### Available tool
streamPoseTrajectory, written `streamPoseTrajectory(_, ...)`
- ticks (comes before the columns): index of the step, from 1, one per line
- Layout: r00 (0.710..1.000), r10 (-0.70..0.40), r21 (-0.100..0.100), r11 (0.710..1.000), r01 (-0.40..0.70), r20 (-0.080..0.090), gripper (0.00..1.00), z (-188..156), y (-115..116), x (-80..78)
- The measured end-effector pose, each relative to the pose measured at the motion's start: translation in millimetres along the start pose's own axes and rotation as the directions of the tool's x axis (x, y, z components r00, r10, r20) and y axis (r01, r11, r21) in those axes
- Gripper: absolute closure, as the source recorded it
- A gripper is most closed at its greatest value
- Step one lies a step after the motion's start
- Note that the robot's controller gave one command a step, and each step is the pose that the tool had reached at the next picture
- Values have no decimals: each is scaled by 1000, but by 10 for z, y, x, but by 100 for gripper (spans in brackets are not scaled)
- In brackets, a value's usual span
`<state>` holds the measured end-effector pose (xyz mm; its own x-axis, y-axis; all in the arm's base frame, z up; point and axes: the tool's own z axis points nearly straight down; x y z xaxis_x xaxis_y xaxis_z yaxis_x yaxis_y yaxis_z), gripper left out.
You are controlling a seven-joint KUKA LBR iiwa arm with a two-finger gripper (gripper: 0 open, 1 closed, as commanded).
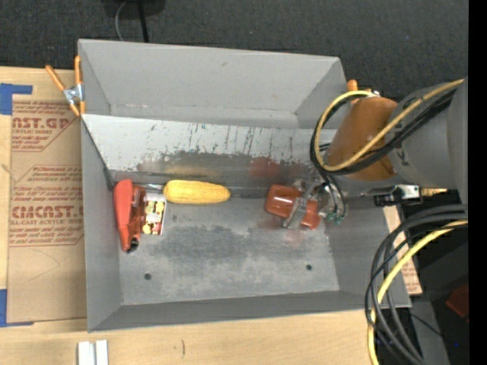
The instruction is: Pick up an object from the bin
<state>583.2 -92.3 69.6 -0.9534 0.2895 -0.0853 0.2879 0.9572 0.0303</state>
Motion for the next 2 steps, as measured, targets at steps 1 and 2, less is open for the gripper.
streamPoseTrajectory(1, 1000, -26, 0, 1000, 26, 3, 100, -928, -57, -81)
streamPoseTrajectory(2, 1000, -26, 0, 1000, 26, 3, 100, -928, -57, -81)
